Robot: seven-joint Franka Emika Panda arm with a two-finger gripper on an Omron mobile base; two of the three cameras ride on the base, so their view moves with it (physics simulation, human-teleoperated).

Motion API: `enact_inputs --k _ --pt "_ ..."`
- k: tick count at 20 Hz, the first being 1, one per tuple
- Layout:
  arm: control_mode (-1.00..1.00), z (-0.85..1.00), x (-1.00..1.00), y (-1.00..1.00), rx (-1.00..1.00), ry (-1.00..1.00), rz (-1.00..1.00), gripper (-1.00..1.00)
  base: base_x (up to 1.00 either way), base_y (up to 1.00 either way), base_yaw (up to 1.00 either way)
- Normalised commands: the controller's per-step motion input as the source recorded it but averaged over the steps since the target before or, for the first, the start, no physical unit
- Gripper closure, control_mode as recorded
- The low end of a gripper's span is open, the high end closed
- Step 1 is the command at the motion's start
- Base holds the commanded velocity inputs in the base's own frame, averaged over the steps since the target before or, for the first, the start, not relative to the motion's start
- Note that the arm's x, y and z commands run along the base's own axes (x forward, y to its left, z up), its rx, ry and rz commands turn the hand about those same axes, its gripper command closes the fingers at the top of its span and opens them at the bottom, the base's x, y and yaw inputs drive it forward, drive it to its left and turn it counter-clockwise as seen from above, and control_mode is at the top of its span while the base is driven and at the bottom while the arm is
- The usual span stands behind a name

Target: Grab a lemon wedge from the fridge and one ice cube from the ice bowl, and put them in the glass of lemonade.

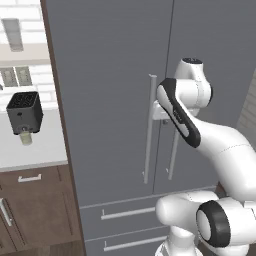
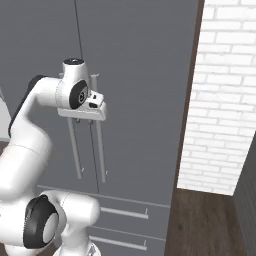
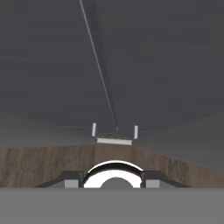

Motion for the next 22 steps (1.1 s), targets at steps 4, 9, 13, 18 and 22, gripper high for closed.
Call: enact_inputs --k 4,9,13,18,22 --pt "-1.00 0.00 -0.36 0.01 0.00 -0.15 0.00 -1.00 0.00 0.00 0.00" --pt "-1.00 0.00 -0.62 0.00 0.00 -0.16 0.00 -1.00 0.00 0.00 0.00" --pt "-1.00 -0.02 -0.50 0.00 0.00 -0.08 0.00 -1.00 0.00 0.00 0.00" --pt "-1.00 0.00 -0.38 0.00 0.04 -0.03 0.00 -1.00 0.00 0.00 0.00" --pt "1.00 0.00 -0.22 0.00 0.00 -0.07 0.00 -1.00 -0.18 0.02 0.00"
